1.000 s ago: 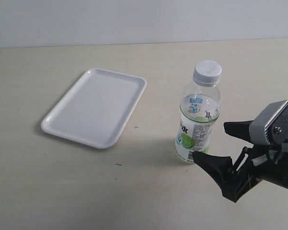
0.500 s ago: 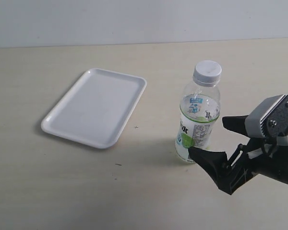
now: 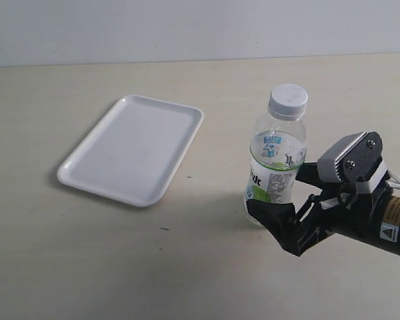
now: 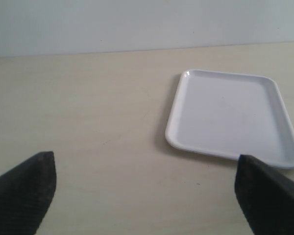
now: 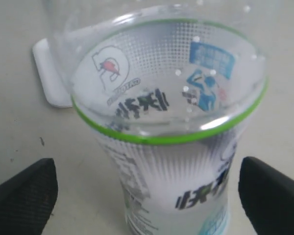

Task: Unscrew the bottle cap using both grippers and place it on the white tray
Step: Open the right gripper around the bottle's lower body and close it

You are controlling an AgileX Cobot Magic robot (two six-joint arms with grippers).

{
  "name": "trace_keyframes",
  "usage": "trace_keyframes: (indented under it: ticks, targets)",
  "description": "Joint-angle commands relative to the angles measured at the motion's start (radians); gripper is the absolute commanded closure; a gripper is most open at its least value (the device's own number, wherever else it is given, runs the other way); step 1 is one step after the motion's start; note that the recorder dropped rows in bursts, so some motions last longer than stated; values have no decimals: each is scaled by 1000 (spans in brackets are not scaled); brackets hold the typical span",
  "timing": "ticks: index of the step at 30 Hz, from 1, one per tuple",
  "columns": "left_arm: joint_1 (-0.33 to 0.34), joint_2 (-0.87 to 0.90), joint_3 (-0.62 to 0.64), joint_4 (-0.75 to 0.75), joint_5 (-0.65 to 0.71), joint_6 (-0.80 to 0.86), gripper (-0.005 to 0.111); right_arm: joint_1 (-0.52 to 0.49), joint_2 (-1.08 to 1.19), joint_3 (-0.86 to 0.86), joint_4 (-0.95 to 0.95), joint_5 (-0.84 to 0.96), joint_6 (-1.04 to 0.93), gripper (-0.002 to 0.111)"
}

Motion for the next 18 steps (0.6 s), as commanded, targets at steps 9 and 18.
trace_keyframes:
  ticks: [9, 18]
  targets:
    - [-7, -7, 2, 4, -6, 0, 13, 1, 31, -18, 70, -61, -59, 14]
    - [-7, -7, 2, 4, -6, 0, 13, 1, 31, -85, -29, 52, 49, 15]
